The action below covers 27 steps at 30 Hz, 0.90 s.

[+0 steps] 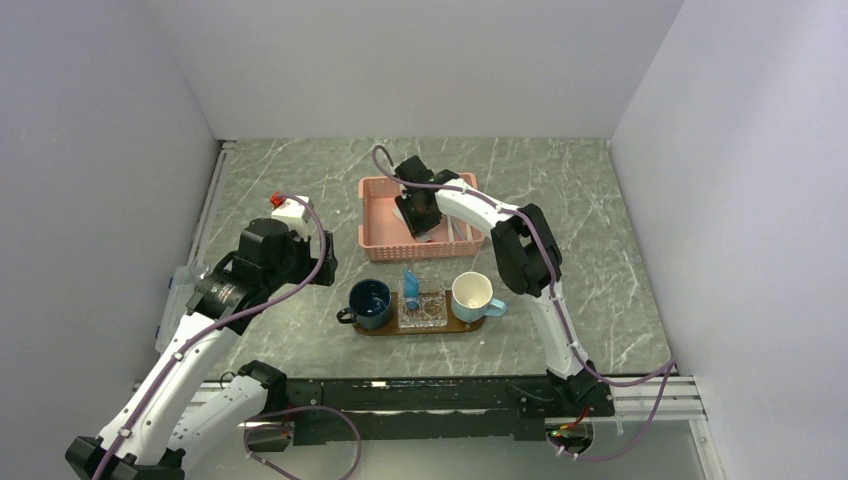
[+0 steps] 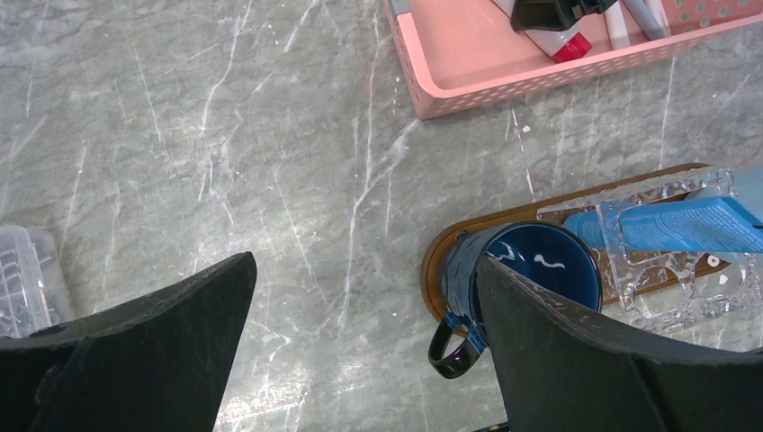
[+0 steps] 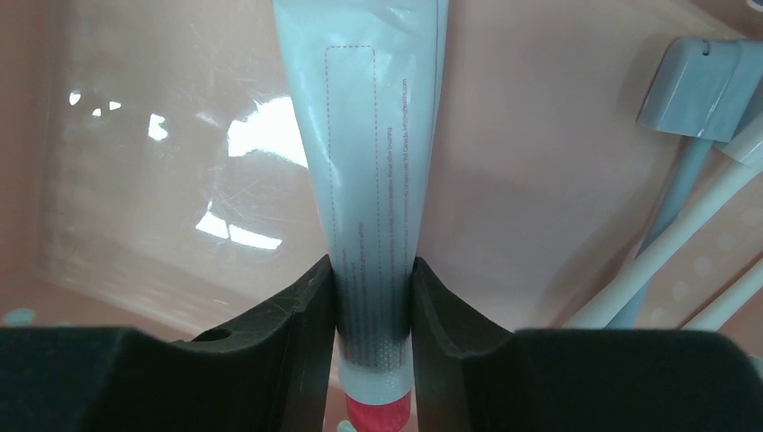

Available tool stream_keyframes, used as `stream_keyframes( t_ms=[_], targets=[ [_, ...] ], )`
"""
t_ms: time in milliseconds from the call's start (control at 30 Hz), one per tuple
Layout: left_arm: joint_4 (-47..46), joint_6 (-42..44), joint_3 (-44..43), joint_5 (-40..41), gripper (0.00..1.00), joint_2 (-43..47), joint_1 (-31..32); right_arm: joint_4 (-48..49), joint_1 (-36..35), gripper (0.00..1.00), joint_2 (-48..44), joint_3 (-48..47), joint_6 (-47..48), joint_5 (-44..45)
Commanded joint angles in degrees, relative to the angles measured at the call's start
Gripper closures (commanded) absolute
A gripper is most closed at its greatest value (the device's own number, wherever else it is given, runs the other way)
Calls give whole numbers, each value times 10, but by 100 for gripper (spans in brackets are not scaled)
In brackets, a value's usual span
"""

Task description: Prepare toiletry sets of a toothbrush and toothpaste on the tray

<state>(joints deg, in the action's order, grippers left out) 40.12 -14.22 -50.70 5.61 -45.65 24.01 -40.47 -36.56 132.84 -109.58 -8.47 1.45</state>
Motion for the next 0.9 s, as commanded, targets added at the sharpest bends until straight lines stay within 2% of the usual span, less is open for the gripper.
stream_keyframes(
  t_ms=[0, 367, 633, 867],
  targets=[
    [-18, 9, -2, -9, 1, 3, -3, 19, 2, 69, -53, 10, -4, 1],
    [-18, 9, -1, -14, 1, 10, -3, 66, 2, 76, -144, 49, -16, 11],
    [-18, 9, -1, -24, 1, 15, -3, 107, 1, 76, -234, 83, -26, 14],
    [-17, 7, -6, -50, 1, 22, -3, 159, -3, 74, -349, 151, -54, -12]
  ],
)
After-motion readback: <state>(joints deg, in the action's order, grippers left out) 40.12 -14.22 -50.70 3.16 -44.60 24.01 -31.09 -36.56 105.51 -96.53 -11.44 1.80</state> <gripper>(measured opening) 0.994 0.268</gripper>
